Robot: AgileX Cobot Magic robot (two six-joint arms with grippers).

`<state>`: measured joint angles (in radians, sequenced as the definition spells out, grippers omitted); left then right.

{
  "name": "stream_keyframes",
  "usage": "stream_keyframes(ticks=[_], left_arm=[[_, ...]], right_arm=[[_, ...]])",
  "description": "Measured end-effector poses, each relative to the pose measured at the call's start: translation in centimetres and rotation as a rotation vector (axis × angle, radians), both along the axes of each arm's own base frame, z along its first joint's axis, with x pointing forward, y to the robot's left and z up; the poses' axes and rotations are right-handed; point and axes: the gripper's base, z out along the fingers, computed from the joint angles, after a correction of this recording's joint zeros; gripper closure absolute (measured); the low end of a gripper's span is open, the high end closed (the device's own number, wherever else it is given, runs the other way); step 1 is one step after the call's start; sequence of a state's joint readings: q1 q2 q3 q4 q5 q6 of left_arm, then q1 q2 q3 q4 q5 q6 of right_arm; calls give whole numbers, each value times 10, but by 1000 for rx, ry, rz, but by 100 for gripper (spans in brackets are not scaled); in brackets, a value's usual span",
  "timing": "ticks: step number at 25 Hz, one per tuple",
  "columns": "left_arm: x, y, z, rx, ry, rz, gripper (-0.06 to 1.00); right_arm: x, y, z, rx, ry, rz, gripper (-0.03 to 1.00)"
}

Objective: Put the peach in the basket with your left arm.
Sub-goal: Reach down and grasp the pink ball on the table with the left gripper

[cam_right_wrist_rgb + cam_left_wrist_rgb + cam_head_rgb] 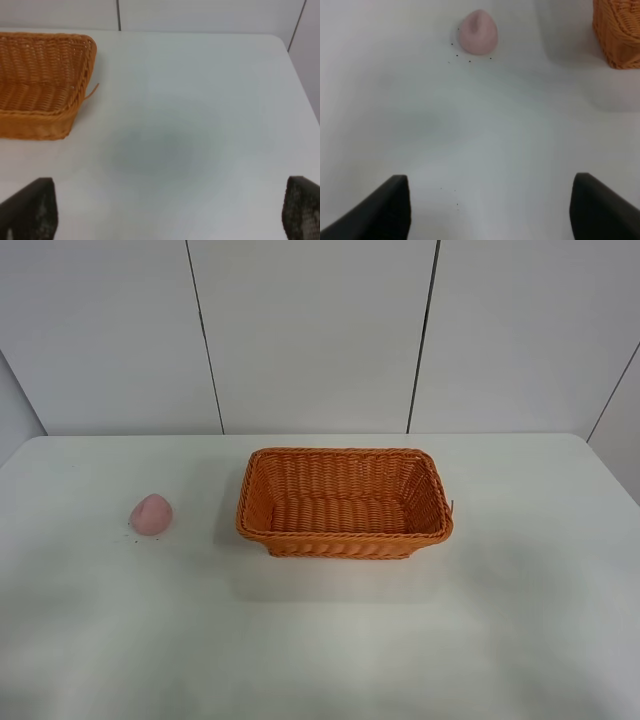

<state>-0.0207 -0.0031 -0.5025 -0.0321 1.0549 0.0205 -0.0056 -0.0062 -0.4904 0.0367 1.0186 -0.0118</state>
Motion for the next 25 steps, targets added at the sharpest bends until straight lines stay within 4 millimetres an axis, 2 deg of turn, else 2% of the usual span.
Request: stream_keyframes(ticks=[7, 9, 12, 15, 19, 22, 25], left_arm=[[0, 0, 2, 1, -13, 1, 25], [2, 1, 12, 7, -38, 4, 25], [20, 0, 37, 3, 2, 3, 25], [57, -1, 58, -1, 112, 1, 25], [129, -3, 73, 0, 262, 6, 25], [191, -4, 70, 9, 381, 0, 25], [258, -5, 48, 22, 509, -11, 25]], right_arm=[[0, 0, 0, 0, 0, 0, 27], [0, 0, 0, 0, 0, 0, 27], [0, 0, 0, 0, 0, 0, 27], [0, 0, 0, 0, 0, 0, 27], [0, 0, 0, 0, 0, 0, 27], [0, 0, 0, 0, 0, 0, 27], [0, 0, 0, 0, 0, 0, 27]])
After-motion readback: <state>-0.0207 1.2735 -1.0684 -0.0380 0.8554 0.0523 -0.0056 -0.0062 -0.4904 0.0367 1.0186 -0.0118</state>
